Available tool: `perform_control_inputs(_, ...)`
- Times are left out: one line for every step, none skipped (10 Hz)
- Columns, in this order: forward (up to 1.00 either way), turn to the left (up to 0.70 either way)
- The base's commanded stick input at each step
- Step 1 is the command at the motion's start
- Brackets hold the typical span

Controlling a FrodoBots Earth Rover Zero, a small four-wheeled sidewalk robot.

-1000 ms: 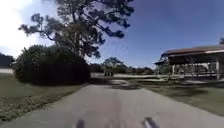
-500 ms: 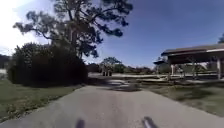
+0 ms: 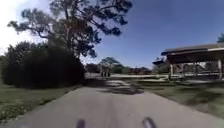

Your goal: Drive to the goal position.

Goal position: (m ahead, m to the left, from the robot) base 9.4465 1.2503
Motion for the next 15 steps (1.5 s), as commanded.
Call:
perform_control_inputs(0.70, 0.00)
perform_control_inputs(0.70, 0.00)
perform_control_inputs(0.70, 0.00)
perform_control_inputs(0.70, 0.00)
perform_control_inputs(0.70, 0.00)
perform_control_inputs(0.70, 0.06)
perform_control_inputs(0.70, 0.15)
perform_control_inputs(0.70, 0.24)
perform_control_inputs(0.70, 0.33)
perform_control_inputs(0.70, 0.35)
perform_control_inputs(0.70, 0.35)
perform_control_inputs(0.70, 0.33)
perform_control_inputs(0.70, 0.28)
perform_control_inputs(0.70, 0.18)
perform_control_inputs(0.70, 0.07)
